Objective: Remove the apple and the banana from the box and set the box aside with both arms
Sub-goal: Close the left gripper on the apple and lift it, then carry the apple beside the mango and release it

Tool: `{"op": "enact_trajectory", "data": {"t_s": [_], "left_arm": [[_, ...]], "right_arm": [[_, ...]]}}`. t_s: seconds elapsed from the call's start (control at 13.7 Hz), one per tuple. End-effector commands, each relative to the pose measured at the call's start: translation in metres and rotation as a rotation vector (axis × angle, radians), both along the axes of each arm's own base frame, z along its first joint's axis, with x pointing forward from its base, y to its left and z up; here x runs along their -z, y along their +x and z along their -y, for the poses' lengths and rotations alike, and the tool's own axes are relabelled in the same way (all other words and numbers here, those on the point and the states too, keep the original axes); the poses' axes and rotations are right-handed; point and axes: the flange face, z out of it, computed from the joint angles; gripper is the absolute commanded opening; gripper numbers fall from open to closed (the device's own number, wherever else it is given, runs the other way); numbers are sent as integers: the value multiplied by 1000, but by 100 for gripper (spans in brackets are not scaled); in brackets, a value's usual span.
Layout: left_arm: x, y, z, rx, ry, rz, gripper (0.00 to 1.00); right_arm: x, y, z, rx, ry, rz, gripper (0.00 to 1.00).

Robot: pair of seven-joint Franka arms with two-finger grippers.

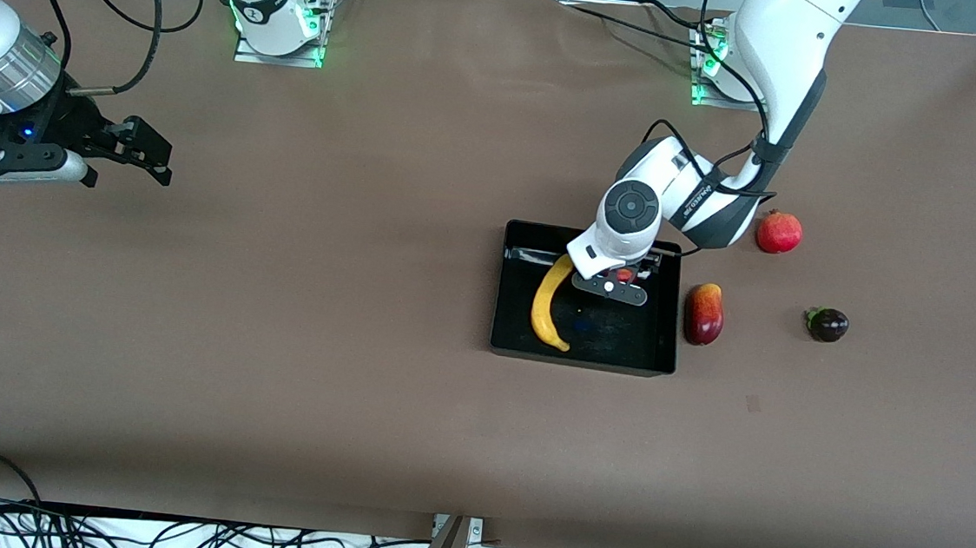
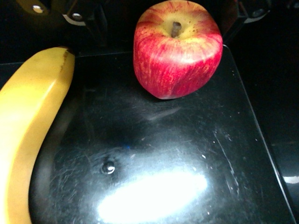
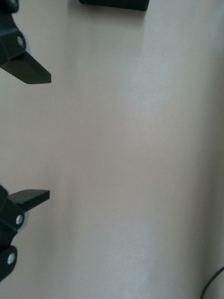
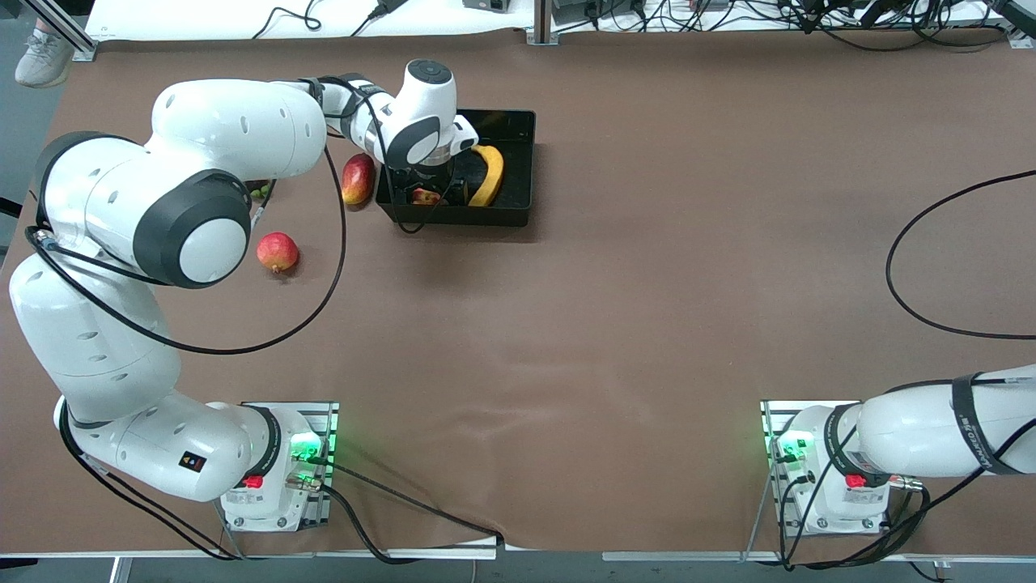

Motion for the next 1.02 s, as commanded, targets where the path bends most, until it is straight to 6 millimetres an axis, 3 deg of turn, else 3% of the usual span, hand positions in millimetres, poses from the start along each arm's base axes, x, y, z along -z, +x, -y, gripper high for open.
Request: {"op": "enact_trajectory", "data": {"t_s": [0.0, 0.15, 0.29, 0.58, 0.73, 0.8, 0.95], "left_arm": [[3, 2, -4, 1, 14, 25, 73], [-6, 6, -9, 2, 16, 26, 34], [-41, 13, -11, -12, 37, 28, 28], [-129, 42, -48, -29, 71, -12, 29], [-159, 61, -106, 58, 38, -81, 30], [-166, 60, -128, 99, 11, -113, 30], [-146, 46, -176, 157, -7, -196, 32]], "right_arm": [[-6, -2, 0, -3, -9, 1, 100], [-6, -2, 0, -3, -9, 1, 100], [-6, -2, 0, -3, -9, 1, 100], [-6, -2, -1, -4, -9, 1, 100], [-6, -2, 0, -3, -9, 1, 100], [-6, -2, 0, -3, -9, 1, 100], [-6, -2, 0, -3, -9, 1, 100]]}}
